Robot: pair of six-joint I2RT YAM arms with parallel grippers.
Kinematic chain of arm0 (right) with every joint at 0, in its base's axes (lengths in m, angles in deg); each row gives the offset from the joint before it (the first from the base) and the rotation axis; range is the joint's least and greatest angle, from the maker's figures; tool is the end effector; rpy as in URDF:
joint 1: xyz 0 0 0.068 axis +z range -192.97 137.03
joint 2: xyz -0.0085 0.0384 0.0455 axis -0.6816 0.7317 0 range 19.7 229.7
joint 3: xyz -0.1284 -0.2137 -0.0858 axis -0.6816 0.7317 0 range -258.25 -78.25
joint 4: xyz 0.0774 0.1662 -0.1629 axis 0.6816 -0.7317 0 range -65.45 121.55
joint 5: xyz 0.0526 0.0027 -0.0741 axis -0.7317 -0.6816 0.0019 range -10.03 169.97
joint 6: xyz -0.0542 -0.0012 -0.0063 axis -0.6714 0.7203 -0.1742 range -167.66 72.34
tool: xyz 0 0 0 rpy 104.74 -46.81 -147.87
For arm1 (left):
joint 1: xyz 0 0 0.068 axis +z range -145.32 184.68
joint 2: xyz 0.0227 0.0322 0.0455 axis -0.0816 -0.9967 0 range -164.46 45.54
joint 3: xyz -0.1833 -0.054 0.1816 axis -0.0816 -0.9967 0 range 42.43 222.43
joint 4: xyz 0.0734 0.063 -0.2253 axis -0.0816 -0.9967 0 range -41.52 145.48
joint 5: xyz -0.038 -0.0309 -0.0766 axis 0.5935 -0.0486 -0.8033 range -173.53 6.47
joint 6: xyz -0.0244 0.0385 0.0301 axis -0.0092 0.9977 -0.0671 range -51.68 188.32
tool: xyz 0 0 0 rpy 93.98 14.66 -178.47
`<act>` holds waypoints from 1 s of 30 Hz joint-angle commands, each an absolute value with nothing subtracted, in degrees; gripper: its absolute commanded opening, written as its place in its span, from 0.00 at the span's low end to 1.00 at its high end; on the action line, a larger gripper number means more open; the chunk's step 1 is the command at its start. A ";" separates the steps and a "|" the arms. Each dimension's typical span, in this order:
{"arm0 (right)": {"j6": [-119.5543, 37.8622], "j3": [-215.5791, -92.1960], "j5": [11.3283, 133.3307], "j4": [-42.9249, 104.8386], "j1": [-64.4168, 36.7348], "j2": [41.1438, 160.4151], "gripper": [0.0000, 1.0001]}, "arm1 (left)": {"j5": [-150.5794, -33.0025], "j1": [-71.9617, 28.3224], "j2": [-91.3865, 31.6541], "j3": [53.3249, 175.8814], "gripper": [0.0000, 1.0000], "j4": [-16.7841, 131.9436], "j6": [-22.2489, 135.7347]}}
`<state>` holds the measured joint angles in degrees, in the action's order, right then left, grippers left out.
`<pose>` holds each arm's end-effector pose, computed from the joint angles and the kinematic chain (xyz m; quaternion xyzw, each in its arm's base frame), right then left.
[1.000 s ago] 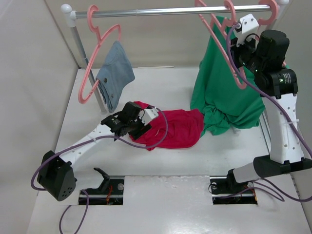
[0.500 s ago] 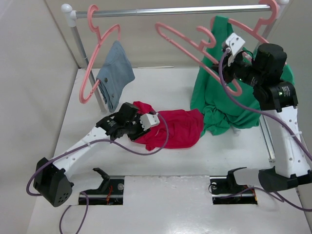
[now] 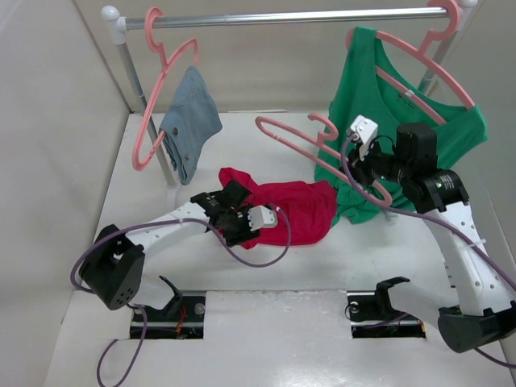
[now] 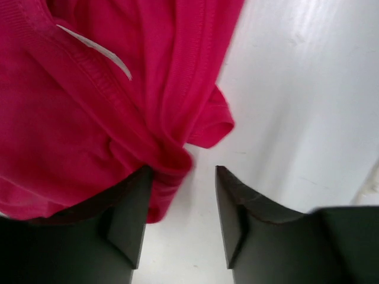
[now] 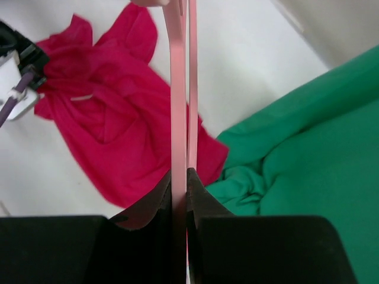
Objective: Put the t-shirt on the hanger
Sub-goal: Grab a hanger with the right arm, then place tshirt on hanger
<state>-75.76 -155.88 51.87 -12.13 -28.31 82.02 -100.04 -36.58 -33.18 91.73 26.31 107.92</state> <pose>0.1881 0.0671 0.4063 -0.4196 0.7305 0.1489 0.5179 0.1846 -0.1757 0.2104 0.6474 0.7000 -0.1422 0.2658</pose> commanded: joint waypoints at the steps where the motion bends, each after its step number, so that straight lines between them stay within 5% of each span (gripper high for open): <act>1: -74.82 -151.93 51.41 -11.41 -28.20 78.94 0.00 | -95.32 -36.72 -33.82 90.25 0.41 31.47 106.82; 2: -74.30 -150.25 51.41 -12.99 -28.20 78.94 0.00 | -93.74 -36.72 -33.83 89.46 0.26 32.09 106.82; 6: -74.29 -147.08 50.01 -15.11 -28.20 77.89 0.00 | -93.73 -35.49 -33.30 89.46 0.00 32.62 106.82; 17: -72.80 -149.88 50.87 -27.06 -19.76 79.64 0.00 | -93.73 -31.10 -24.78 93.67 0.00 26.66 110.15; 30: -68.84 -154.54 58.61 -36.31 -13.35 81.74 0.00 | -94.24 -26.70 -28.29 100.71 0.00 25.51 116.04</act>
<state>-70.25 -152.05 56.73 -36.08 -14.08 81.37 -92.90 -26.81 -28.68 97.76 27.51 112.86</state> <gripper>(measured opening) 0.133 0.014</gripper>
